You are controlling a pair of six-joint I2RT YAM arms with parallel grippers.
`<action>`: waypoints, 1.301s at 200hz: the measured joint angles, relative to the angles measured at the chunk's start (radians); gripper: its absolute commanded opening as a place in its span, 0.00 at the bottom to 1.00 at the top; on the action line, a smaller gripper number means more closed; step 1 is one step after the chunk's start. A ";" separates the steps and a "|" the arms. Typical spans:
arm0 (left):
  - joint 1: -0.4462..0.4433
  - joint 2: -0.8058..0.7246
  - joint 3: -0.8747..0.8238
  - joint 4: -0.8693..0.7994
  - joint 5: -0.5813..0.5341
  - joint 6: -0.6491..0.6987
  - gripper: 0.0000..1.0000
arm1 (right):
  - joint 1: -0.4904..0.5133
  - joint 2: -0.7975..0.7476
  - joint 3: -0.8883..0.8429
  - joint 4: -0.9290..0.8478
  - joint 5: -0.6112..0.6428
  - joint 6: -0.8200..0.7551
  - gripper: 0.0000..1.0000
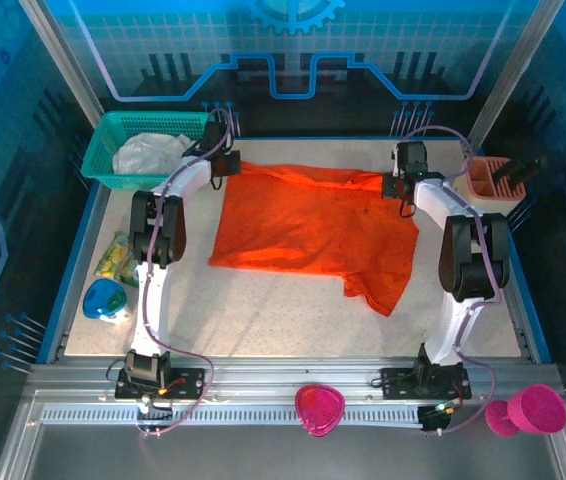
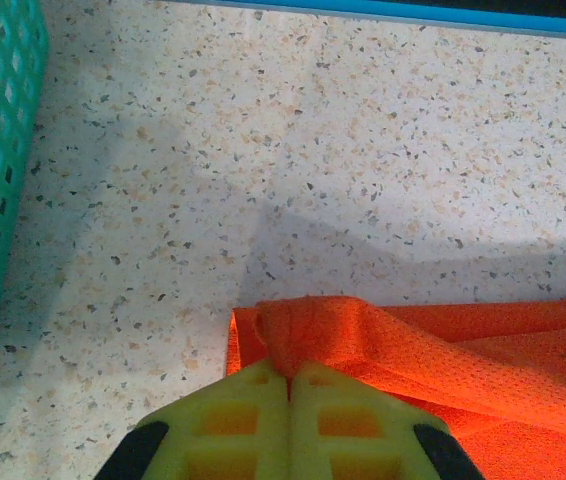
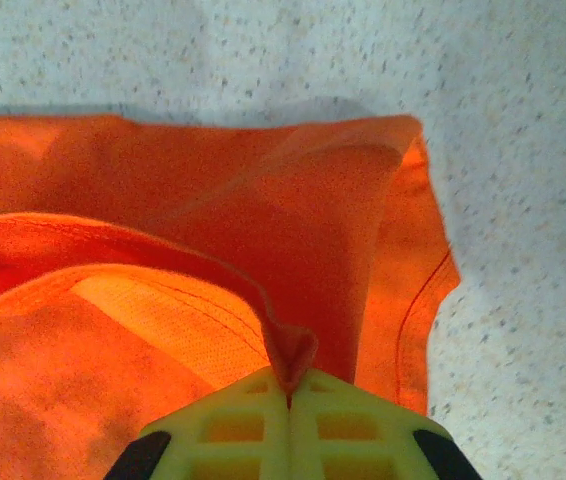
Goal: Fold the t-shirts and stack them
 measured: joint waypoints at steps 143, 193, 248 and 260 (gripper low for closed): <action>0.001 -0.093 -0.150 -0.109 0.002 -0.005 0.57 | 0.021 0.000 -0.028 -0.182 -0.009 0.021 0.31; -0.002 -0.252 -0.265 -0.066 0.043 -0.001 0.66 | 0.021 -0.024 -0.028 -0.266 -0.087 0.013 0.49; -0.045 -0.428 -0.265 -0.022 0.105 0.002 0.69 | 0.023 -0.047 0.138 -0.339 -0.215 0.025 0.31; -0.061 -0.460 -0.265 -0.018 0.116 0.002 0.69 | 0.026 0.001 0.228 -0.345 -0.245 0.036 0.27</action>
